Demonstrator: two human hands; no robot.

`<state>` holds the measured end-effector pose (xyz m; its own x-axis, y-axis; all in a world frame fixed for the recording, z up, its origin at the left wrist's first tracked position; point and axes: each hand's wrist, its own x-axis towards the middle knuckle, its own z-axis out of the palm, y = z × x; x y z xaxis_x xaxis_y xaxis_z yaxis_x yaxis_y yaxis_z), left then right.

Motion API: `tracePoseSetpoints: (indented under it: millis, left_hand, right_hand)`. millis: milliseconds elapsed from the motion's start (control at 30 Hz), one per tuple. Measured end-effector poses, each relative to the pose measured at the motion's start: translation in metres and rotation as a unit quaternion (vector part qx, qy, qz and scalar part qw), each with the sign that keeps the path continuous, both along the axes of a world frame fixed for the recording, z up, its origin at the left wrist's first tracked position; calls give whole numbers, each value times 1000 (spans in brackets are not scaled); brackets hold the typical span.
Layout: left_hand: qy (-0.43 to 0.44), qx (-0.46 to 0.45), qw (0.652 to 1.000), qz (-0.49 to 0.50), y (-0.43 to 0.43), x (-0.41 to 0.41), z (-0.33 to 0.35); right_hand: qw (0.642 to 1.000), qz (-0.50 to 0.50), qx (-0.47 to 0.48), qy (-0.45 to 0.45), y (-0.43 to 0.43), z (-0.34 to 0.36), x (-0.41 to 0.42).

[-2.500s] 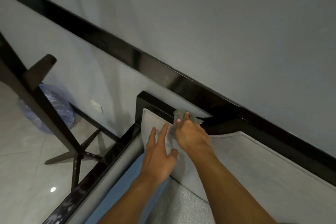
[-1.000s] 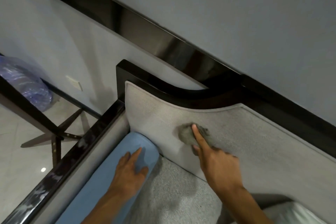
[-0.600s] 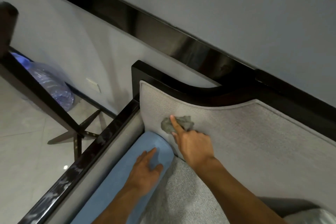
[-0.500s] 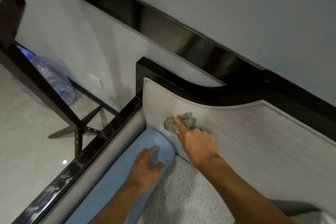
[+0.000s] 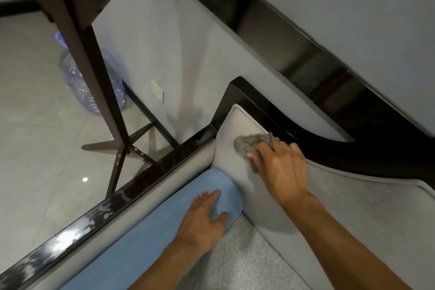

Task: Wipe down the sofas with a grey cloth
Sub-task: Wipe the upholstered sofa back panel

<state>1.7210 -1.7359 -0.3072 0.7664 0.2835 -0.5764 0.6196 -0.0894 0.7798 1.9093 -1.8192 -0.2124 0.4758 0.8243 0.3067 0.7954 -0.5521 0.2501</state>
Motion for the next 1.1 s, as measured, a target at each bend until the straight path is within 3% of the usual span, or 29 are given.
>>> tracePoseSetpoints:
  millis: [100, 233, 400, 567, 667, 800, 1000, 1100]
  left_hand:
    - [-1, 4, 1000, 7, -2, 1, -1]
    - [2, 14, 1000, 24, 1, 0, -2]
    - [-10, 205, 979, -7, 11, -13, -7]
    - [1, 243, 970, -12, 14, -13, -37]
    - [15, 256, 966, 40, 16, -4, -49]
    - [16, 290, 956, 30, 16, -2, -61]
    - [-5, 319, 947, 41, 12, -2, -77]
    - [-21, 348, 936, 47, 10, -4, -84]
  right_hand:
    - [1000, 12, 3, -2, 29, -3, 5]
    - [996, 42, -81, 15, 6, -13, 2]
    - [991, 94, -88, -30, -1, -3, 1]
    - [993, 63, -77, -59, 42, -12, 7]
    - [992, 58, -96, -66, 20, -16, 0]
    - [983, 77, -140, -86, -21, -5, -4]
    - [987, 53, -96, -116, 51, -13, 10]
    - [986, 56, -113, -110, 43, -19, 3]
